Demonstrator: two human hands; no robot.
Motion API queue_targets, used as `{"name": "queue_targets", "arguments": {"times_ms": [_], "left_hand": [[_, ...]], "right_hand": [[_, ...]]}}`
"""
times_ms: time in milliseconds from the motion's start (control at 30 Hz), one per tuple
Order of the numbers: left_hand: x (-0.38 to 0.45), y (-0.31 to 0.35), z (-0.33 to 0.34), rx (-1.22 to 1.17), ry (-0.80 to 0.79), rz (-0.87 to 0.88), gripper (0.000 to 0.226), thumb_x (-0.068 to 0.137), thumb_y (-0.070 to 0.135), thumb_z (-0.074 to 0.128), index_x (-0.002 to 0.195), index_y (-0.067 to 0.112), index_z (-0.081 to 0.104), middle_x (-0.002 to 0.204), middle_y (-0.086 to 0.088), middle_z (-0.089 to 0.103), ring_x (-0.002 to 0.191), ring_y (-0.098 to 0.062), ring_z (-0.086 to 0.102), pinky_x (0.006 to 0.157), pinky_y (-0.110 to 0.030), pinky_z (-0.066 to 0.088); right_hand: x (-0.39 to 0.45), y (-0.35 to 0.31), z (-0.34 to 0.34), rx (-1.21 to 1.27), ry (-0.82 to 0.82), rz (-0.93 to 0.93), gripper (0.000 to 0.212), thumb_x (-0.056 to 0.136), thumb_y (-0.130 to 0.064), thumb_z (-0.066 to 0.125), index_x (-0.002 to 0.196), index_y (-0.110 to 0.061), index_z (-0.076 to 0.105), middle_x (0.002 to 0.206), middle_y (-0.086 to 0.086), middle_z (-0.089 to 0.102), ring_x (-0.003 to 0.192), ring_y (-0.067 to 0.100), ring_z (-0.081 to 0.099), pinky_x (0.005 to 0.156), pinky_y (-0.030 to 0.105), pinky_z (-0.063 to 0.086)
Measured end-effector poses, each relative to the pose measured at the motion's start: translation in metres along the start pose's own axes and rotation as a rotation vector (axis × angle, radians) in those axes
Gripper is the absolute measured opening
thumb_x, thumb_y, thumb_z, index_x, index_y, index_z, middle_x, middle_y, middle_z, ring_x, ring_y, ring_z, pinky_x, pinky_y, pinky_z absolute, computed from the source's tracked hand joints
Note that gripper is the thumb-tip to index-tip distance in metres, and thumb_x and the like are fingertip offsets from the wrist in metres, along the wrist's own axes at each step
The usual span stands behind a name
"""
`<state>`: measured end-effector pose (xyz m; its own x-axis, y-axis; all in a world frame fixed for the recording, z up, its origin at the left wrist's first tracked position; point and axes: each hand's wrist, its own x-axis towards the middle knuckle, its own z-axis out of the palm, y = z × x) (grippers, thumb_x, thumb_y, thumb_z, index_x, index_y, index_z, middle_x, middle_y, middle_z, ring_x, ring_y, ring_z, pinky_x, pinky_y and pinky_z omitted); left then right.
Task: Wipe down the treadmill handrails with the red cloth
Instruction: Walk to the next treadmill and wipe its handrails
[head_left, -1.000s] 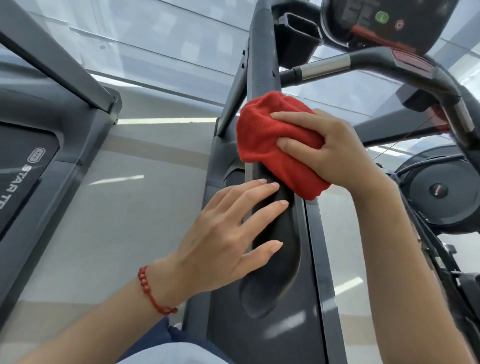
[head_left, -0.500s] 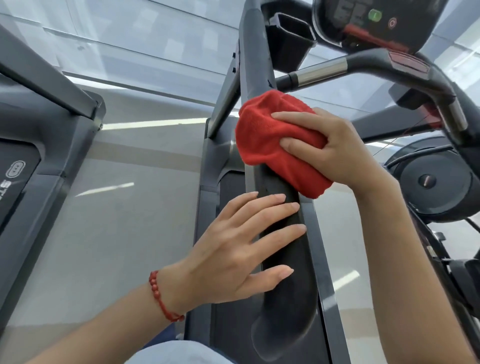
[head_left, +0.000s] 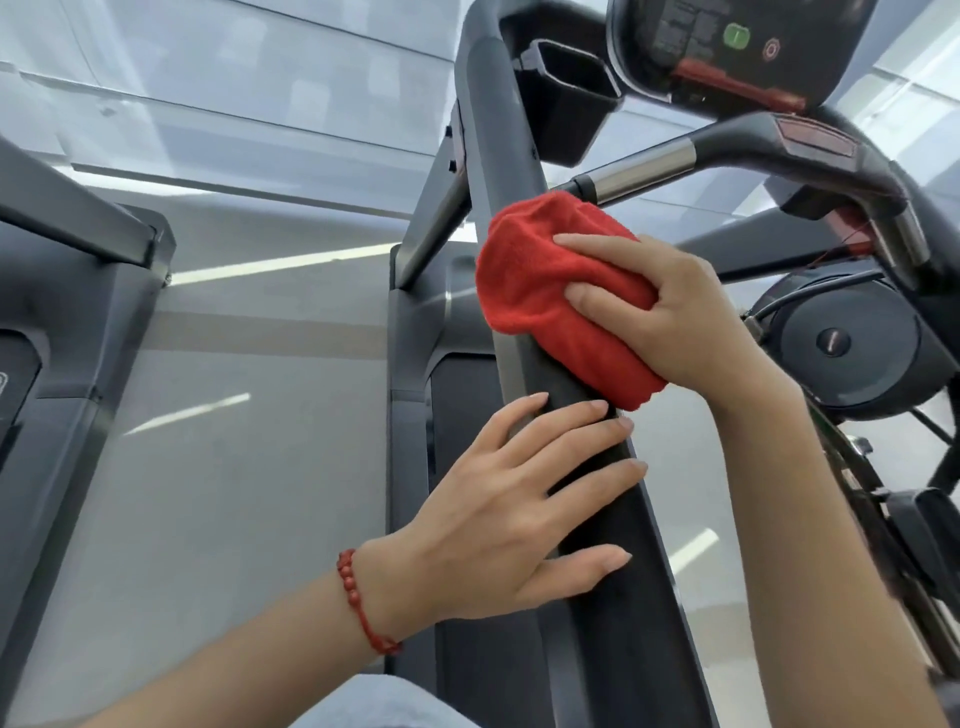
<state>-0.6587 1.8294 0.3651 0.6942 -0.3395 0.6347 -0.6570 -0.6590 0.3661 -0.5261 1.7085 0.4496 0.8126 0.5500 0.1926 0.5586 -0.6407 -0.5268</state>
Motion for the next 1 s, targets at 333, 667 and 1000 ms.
{"name": "queue_targets", "arguments": {"times_ms": [333,667,1000], "left_hand": [[0.014,-0.037,0.0,-0.04,-0.009,0.087,0.043,0.093,0.039,0.041,0.117,0.01,0.061,0.128,-0.011,0.056,0.126,-0.022,0.043,0.106,-0.045,0.031],[0.03,-0.059,-0.002,-0.073,-0.015,0.134,0.04,0.093,0.038,0.042,0.114,0.012,0.063,0.126,-0.009,0.059,0.121,-0.021,0.048,0.105,-0.044,0.032],[0.055,-0.088,-0.002,0.01,-0.023,0.068,0.044,0.094,0.039,0.038,0.111,0.01,0.065,0.123,-0.01,0.06,0.119,-0.021,0.05,0.103,-0.046,0.035]], "right_hand": [[0.035,-0.001,0.008,-0.088,0.08,0.105,0.037,0.082,-0.04,0.062,0.118,-0.043,0.057,0.107,0.001,0.065,0.094,0.006,0.054,0.081,-0.001,0.03],[0.037,0.005,0.008,0.066,0.09,0.164,0.037,0.077,-0.042,0.063,0.113,-0.047,0.057,0.105,-0.001,0.066,0.099,0.007,0.059,0.095,0.027,0.044],[0.081,0.026,0.011,0.116,0.08,0.088,0.034,0.081,-0.04,0.062,0.115,-0.044,0.058,0.105,-0.008,0.061,0.096,-0.003,0.053,0.088,0.008,0.038]]}}
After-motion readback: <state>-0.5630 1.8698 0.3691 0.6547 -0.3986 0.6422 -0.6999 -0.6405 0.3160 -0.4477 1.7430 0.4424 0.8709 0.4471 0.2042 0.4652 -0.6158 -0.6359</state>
